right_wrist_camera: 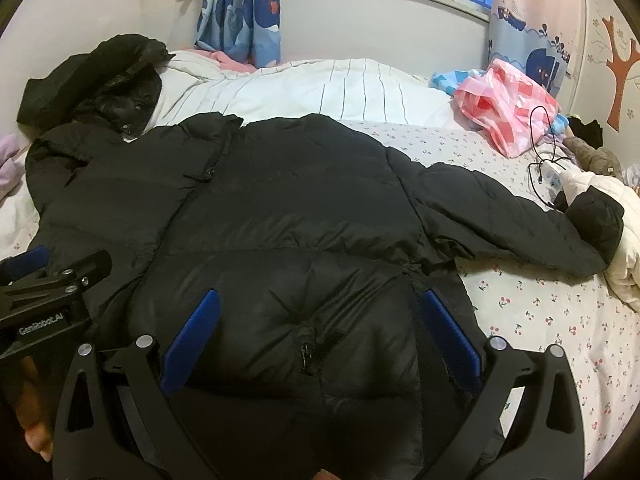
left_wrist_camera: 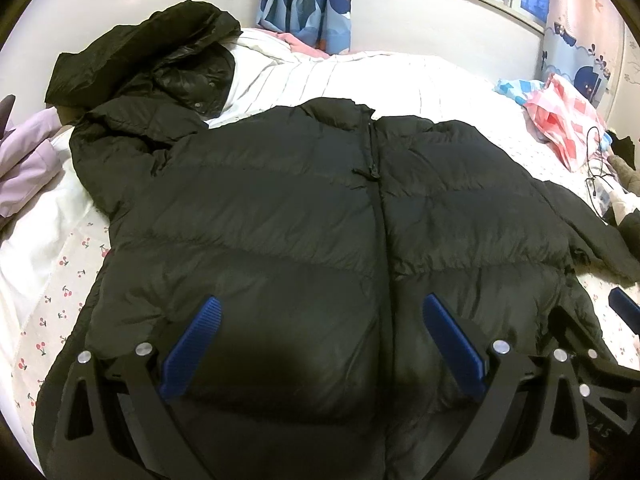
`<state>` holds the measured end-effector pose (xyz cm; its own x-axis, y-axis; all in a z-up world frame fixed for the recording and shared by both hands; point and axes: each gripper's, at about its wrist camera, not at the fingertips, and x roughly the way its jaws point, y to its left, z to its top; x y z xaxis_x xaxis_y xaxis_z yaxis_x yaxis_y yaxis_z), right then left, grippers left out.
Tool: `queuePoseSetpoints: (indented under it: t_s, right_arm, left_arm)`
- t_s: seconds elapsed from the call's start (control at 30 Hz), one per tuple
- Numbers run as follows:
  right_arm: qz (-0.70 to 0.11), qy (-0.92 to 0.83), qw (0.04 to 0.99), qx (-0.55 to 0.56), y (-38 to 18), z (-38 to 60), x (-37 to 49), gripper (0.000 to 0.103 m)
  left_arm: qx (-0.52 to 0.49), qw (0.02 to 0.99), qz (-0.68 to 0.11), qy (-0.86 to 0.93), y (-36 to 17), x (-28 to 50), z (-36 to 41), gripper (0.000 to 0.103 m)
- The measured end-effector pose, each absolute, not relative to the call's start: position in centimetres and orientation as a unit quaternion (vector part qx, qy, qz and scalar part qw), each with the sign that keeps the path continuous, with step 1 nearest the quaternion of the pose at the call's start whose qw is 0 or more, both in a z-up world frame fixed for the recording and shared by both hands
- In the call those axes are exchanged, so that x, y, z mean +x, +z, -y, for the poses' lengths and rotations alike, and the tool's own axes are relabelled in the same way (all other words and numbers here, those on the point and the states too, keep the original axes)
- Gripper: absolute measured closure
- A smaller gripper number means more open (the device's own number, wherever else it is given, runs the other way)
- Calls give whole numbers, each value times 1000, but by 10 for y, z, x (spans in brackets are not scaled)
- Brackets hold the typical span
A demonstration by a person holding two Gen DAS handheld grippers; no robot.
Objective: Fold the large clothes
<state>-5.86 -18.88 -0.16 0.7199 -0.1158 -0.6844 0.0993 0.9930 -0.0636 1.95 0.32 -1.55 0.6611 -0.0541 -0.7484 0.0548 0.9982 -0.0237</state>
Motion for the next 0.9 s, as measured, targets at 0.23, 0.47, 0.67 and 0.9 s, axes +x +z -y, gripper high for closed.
queuePoseSetpoints:
  t_s: [0.23, 0.47, 0.67, 0.9]
  right_arm:
    - [-374, -51, 926, 2, -3, 195, -58, 6]
    - [-371, -37, 928, 9, -2, 195, -59, 6]
    - [-370, -39, 928, 4, -2, 193, -59, 6]
    - [-369, -38, 929, 4, -2, 193, -60, 6]
  left_arm:
    - [6, 911, -412, -24, -17, 22, 0, 6]
    - [10, 910, -414, -22, -20, 23, 0, 6]
    - [10, 910, -414, -22, -20, 23, 0, 6]
    - [9, 910, -413, -19, -20, 24, -1, 6]
